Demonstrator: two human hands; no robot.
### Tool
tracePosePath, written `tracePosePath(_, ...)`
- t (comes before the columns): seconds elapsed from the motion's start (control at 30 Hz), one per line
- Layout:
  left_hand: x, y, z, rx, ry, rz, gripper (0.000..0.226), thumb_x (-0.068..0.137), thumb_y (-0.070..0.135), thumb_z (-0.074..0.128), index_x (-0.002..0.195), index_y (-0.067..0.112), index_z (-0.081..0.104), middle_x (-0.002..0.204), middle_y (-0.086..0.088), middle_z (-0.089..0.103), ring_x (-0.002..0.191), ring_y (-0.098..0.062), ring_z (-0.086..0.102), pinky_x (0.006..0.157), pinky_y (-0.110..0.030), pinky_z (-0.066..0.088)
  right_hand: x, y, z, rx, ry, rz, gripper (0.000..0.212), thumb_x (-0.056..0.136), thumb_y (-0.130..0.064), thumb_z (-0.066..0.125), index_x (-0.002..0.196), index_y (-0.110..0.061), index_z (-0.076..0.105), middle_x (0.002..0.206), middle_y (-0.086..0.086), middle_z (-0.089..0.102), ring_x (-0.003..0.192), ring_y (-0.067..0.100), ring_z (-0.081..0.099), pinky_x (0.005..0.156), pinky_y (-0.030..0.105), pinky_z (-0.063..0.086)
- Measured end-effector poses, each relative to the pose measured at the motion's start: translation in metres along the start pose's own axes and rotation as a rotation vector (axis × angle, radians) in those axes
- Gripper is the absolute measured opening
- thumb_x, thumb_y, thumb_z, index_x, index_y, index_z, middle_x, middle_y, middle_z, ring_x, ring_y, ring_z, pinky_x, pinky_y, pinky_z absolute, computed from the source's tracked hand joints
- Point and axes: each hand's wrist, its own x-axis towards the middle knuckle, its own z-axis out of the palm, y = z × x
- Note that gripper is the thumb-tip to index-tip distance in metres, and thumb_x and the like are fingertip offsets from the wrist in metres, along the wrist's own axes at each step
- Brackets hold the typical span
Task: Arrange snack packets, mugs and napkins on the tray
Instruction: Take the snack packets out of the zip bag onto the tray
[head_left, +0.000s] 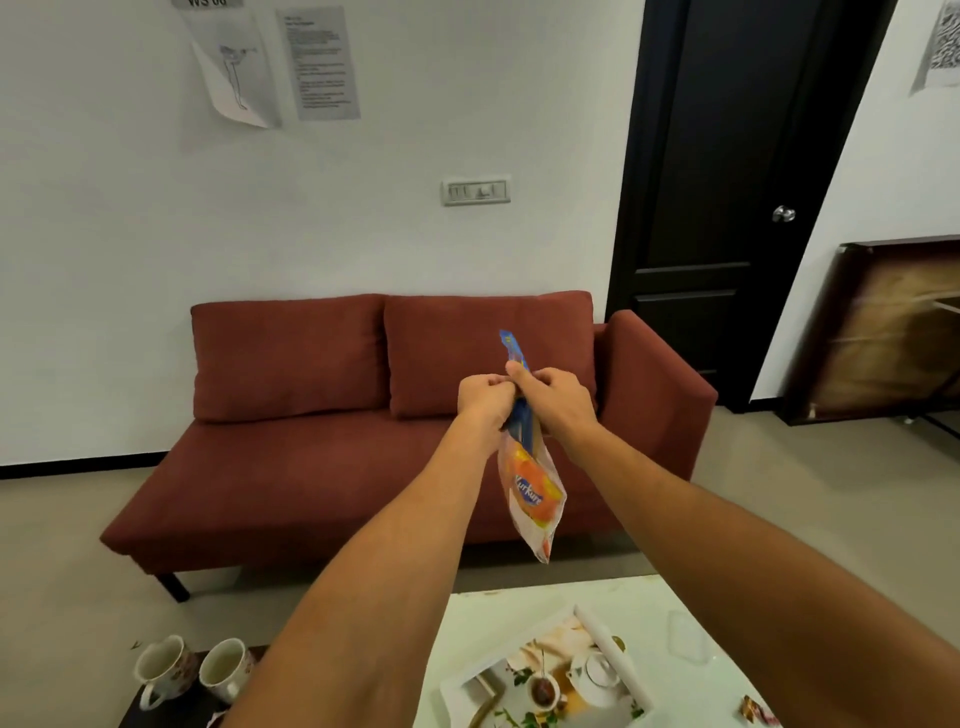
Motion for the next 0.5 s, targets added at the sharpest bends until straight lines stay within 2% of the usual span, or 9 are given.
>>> tracePosePath(0.03, -0.001, 0.002, 0.004, 0.033, 0.0, 0.022, 0.037, 0.088, 0.002, 0.065, 0.054, 0.016, 0.058, 0.058, -0.004, 0.06, 0.054, -0.017, 0.057, 0.049, -0.024, 0.047, 0.004, -0.005, -0.003, -0.013, 0.011, 0.026, 0.052, 0.079, -0.069, 0.061, 0.09, -0.02, 0.072, 0.092, 0.003, 0.074, 0.089, 0.023, 0.071, 0.084, 0.044, 0.059)
tracePosePath(0.1, -0.005, 0.006, 0.011, 0.054, -0.028, 0.054, 0.034, 0.088, 0.003, 0.062, 0.058, 0.017, 0.059, 0.064, -0.007, 0.061, 0.058, -0.018, 0.059, 0.054, -0.028, 0.048, 0.012, -0.016, -0.011, -0.054, 0.015, 0.06, 0.041, 0.079, -0.057, 0.066, 0.084, -0.017, 0.074, 0.088, 0.005, 0.074, 0.084, 0.024, 0.072, 0.081, 0.044, 0.061)
tracePosePath(0.27, -0.01, 0.018, 0.022, -0.041, -0.077, 0.047, 0.023, 0.09, -0.001, 0.058, 0.076, 0.015, 0.068, 0.074, -0.009, 0.069, 0.067, -0.021, 0.068, 0.045, -0.025, 0.054, 0.031, -0.033, -0.03, -0.187, -0.015, -0.047, 0.018, 0.085, -0.034, 0.066, 0.088, -0.02, 0.076, 0.092, 0.002, 0.074, 0.081, 0.017, 0.07, 0.076, 0.039, 0.062)
tracePosePath(0.4, -0.007, 0.028, 0.024, -0.075, -0.157, 0.046, 0.013, 0.095, 0.003, 0.06, 0.088, 0.012, 0.067, 0.082, -0.011, 0.07, 0.072, -0.02, 0.069, 0.049, -0.027, 0.058, 0.042, -0.037, -0.035, -0.092, -0.034, -0.074, 0.019, 0.088, -0.035, 0.07, 0.089, -0.019, 0.079, 0.091, 0.002, 0.075, 0.08, 0.015, 0.07, 0.075, 0.036, 0.062)
tracePosePath(0.5, -0.002, 0.03, 0.025, -0.083, -0.173, 0.035, 0.005, 0.091, 0.007, 0.07, 0.092, 0.01, 0.066, 0.088, -0.011, 0.071, 0.077, -0.022, 0.07, 0.062, -0.034, 0.064, 0.05, -0.037, -0.04, 0.045, -0.062, -0.028, 0.023, 0.085, -0.037, 0.078, 0.089, -0.014, 0.079, 0.093, 0.005, 0.075, 0.086, 0.02, 0.072, 0.08, 0.04, 0.062)
